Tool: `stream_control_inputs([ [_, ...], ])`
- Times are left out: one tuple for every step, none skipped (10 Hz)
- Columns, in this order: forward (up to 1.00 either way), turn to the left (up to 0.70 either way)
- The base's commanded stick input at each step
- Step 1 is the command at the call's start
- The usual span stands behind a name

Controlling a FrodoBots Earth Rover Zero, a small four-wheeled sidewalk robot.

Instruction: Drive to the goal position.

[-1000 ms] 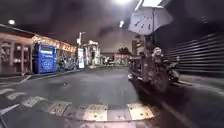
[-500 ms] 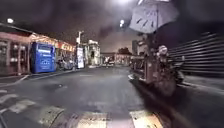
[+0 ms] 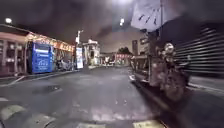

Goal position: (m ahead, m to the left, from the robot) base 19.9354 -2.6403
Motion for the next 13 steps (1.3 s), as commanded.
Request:
stream_control_inputs([
  [0.45, 0.00],
  [0.45, 0.00],
  [0.45, 0.00],
  [0.45, 0.00],
  [0.45, 0.00],
  [0.45, 0.00],
  [0.45, 0.00],
  [0.45, 0.00],
  [0.45, 0.00],
  [0.45, 0.00],
  [0.45, 0.00],
  [0.45, 0.00],
  [0.45, 0.00],
])
